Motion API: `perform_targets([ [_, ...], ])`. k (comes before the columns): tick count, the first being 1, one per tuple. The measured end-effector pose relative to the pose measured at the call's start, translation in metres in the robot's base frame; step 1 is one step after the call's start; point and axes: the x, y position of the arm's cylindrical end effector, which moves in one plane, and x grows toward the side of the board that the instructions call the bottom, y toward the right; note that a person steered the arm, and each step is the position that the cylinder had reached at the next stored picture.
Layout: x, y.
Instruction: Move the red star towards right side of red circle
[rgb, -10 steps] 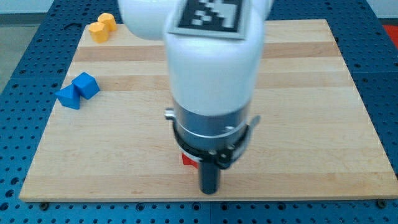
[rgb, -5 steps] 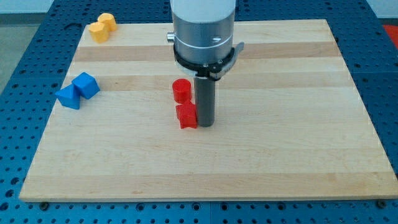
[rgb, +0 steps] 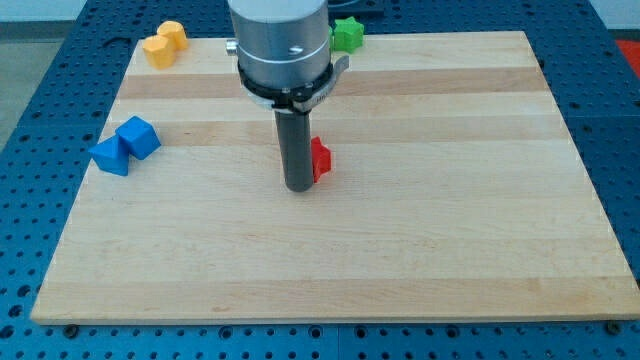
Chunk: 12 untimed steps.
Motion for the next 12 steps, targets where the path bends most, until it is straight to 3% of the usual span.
perform_targets([
  [4, -0.013, 0.053],
  [12, -0.053, 0.051],
])
